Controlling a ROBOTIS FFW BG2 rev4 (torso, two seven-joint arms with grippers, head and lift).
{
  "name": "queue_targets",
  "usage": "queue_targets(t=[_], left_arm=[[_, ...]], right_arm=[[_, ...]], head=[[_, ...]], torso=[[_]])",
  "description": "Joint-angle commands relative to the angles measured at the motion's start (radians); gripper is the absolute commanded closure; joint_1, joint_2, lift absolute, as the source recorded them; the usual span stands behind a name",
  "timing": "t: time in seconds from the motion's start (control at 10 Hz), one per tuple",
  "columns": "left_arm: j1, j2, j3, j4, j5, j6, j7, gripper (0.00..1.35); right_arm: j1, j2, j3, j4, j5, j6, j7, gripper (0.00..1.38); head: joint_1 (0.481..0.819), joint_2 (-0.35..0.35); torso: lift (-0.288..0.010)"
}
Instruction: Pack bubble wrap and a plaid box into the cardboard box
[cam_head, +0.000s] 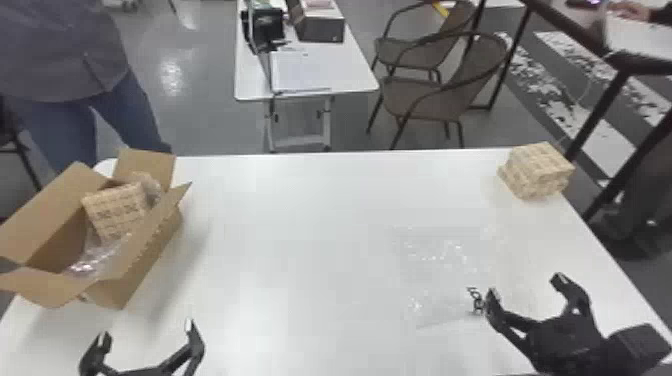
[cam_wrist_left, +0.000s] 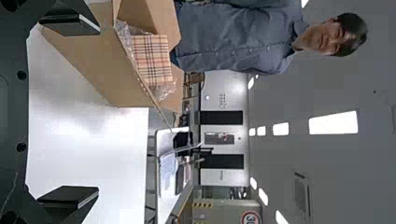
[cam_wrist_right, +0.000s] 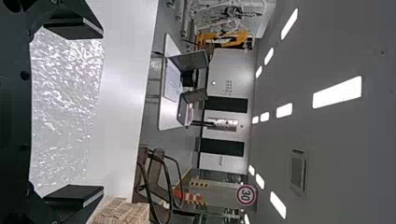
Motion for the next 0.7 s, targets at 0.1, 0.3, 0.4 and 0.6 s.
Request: queue_targets(t=[0.1, 0.3, 0.4, 0.6], left_arm=[[0.044, -0.047, 0.05, 0.026, -0.001, -0.043, -0.09, 0.11], [0.084, -0.084, 0.076, 0.029, 0.006, -0.057, -0.118, 0.11], [0.079, -0.088, 0.077, 0.031, 0.003, -0.055, -0.133, 0.11], [0.076, -0.085, 0.079, 0.032, 0.008, -0.052, -0.147, 0.11]], right_arm=[[0.052, 0.001, 0.069, 0.015, 0.003, 0.0, 0.003, 0.12], [0.08, 0.001, 0.089, 0.02, 0.002, -0.015, 0.003, 0.12], [0.08, 0.001, 0.089, 0.02, 0.002, -0.02, 0.004, 0.12], [0.08, 0.001, 0.098, 0.015, 0.006, -0.021, 0.003, 0.12]], head=[[0.695, -0.003], [0.695, 0.036], [0.695, 0.055], [0.695, 0.061]], torso=[[-0.073], [-0.073], [-0.073], [-0.073]])
